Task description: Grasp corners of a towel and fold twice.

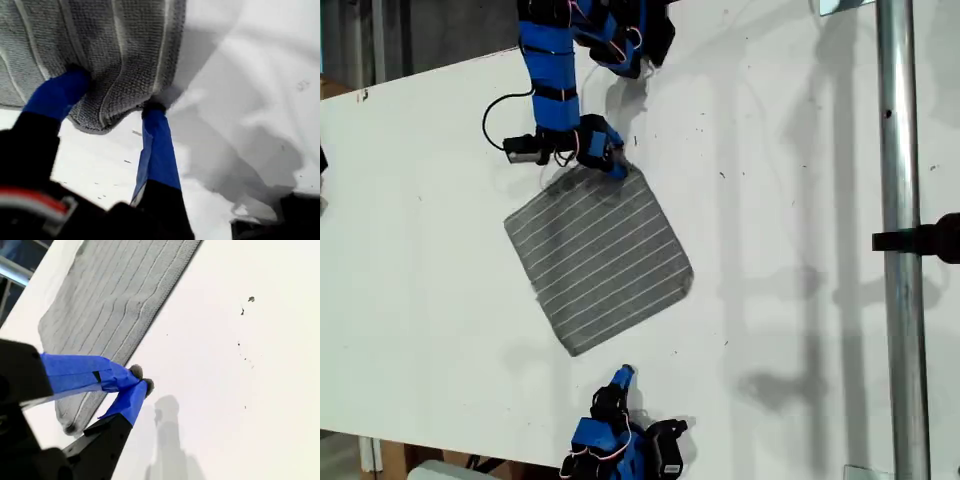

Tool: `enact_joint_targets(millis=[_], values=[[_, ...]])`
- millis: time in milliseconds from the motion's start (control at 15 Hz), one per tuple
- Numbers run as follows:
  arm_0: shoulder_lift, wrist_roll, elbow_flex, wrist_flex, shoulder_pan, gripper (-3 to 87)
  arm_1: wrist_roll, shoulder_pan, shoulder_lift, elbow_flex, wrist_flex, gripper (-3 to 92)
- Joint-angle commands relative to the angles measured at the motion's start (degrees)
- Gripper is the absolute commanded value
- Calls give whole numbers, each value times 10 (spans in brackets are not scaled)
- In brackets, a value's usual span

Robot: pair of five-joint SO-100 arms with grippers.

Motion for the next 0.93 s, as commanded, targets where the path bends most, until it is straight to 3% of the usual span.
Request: enact_joint_targets(millis=[0, 400, 533, 667, 800, 867], values=[[1, -4, 2, 1, -5, -29, -7, -1, -4, -21, 2, -3], [-13, -18, -81, -18, -6, -30, -8, -17, -3, -22, -1, -3], [-221, -19, -223, -56, 11, -30, -8, -17, -3, -22, -2, -3], [-527, -30, -451, -33, 59, -30, -8, -17, -3, -22, -2, -3], [-706, 14, -629, -13, 114, -30, -7, -18, -3, -22, -3, -3], [-750, 54, -674, -31, 130, -23, -6, -18, -3, -22, -3, -3]])
